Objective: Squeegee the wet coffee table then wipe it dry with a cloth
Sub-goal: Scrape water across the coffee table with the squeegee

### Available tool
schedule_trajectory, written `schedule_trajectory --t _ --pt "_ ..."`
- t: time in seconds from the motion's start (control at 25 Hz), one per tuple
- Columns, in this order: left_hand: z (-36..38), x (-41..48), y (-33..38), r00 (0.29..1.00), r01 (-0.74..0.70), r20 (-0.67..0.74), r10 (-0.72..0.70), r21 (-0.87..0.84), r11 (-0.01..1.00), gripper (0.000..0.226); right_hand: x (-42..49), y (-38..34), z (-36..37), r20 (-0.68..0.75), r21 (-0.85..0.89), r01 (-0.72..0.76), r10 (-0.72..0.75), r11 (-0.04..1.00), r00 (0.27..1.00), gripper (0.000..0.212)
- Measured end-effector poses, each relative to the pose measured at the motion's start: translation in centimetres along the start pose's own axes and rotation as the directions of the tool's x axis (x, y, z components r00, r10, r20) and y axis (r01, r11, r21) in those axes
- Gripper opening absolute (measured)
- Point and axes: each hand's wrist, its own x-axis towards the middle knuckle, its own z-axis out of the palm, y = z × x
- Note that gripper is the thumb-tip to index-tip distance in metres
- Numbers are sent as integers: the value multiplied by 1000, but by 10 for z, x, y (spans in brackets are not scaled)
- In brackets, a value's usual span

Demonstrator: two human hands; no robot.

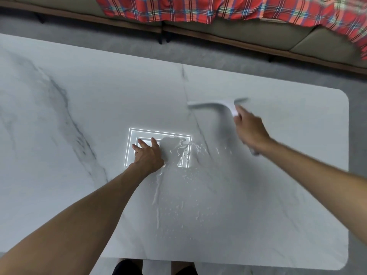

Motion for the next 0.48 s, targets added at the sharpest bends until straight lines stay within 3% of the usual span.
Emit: schedule_trajectory --t 0.12,0.24,0.48 --pt "5 1 0 999 4 -35 -3 28 1000 80 55 -54 4 18 146 -56 54 988 998 41" --pt "8 1 1 998 4 -61 -1 46 999 79 50 -70 38 36 15 71 -71 997 997 45" --pt "5 -14 7 995 2 -99 9 115 993 70 -52 22 74 99 -144 315 -303 938 948 46"
